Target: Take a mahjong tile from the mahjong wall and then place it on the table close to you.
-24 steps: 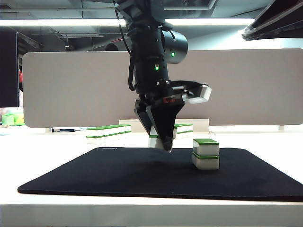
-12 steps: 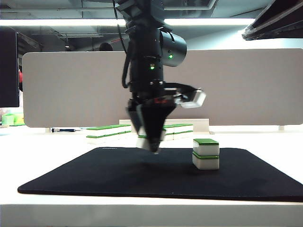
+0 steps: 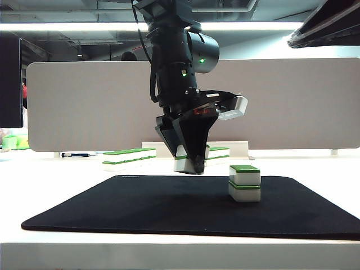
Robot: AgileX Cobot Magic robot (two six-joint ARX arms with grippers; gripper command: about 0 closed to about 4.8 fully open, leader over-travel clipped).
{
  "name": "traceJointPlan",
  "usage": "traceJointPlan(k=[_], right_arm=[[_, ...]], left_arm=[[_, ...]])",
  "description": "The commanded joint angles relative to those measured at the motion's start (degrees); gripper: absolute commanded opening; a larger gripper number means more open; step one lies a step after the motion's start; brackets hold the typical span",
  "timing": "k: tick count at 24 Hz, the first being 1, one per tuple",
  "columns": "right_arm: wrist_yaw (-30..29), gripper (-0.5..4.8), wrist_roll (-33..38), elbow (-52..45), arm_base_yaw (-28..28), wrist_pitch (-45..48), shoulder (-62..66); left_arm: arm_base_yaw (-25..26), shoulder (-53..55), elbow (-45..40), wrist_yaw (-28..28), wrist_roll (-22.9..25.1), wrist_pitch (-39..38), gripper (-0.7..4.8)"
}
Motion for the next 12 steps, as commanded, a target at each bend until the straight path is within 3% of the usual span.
traceJointPlan(k=[1,5,12], right_arm=[[-0.07,-0.01,0.02,0.17,0.07,0.79,-0.07],[-0.04,-0.01,0.02,0.17,0.07,0.79,-0.07],[-0.07,-0.01,0.02,0.17,0.07,0.79,-0.07]], left_arm=[[-0.02,-0.44,0.2,0.22,0.42,-2.03,1.69],[0.0,-0.48,0.26,0.13,1.4,-5.53,1.69],[0.0,-0.48,0.37,0.11,1.57,-0.57,1.69]])
